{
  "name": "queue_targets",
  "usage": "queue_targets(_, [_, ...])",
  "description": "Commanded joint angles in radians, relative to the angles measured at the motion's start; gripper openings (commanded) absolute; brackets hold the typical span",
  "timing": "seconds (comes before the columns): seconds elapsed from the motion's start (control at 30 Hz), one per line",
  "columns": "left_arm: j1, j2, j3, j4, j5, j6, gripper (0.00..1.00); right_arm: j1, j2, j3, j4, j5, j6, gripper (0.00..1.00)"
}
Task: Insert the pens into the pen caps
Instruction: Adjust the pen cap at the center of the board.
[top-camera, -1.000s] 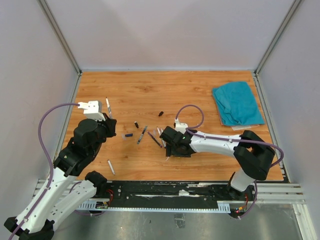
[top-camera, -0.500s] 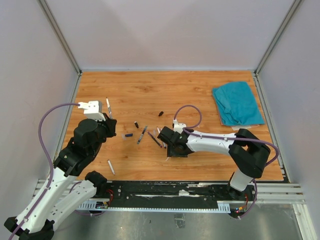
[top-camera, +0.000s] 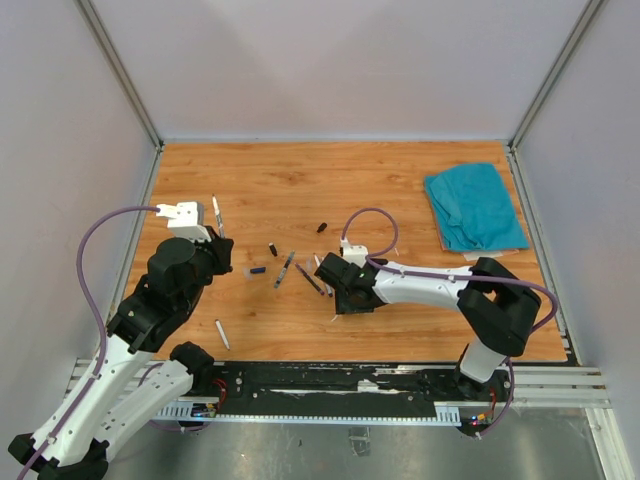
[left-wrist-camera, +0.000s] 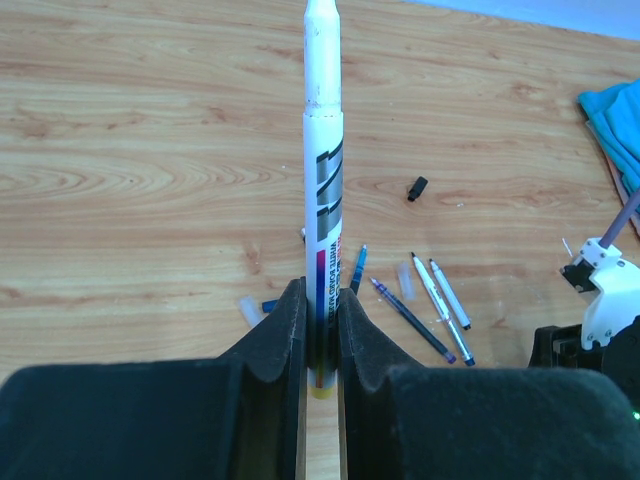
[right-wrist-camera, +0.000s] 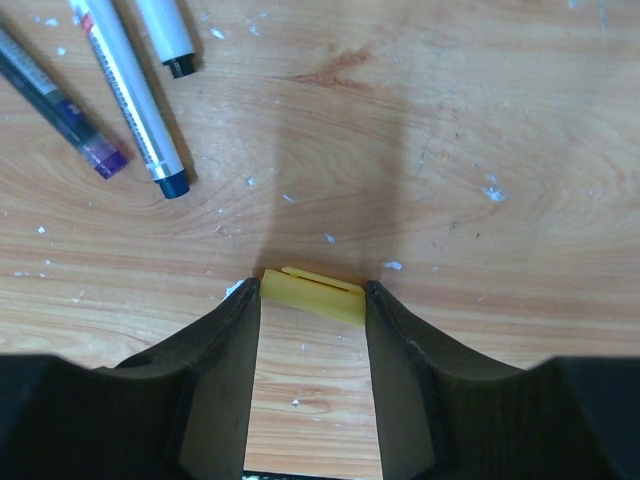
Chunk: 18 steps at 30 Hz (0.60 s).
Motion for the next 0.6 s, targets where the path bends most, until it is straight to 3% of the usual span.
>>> queue_targets(0.0, [0.007, -0.005, -0.005, 0.032, -0.001, 0.012, 0.01, 0.008, -0.017, -0.019, 0.07, -0.03, -0.285, 0.35])
queue_targets(0.1, [0.007, -0.007, -0.005, 0.032, 0.0, 0.012, 0.0, 0.004, -0.027, -0.019, 0.118, -0.153, -0.546, 0.36])
queue_targets(0.27, [0.007, -0.006, -0.005, 0.031, -0.001, 0.012, 0.0, -0.005, -0.001, 0.018, 0.063, -0.252, -0.815, 0.36])
queue_targets(0.57, [0.007, -0.013, -0.003, 0.027, -0.01, 0.011, 0.01, -0.006, 0.065, 0.043, -0.015, -0.262, -0.989, 0.41])
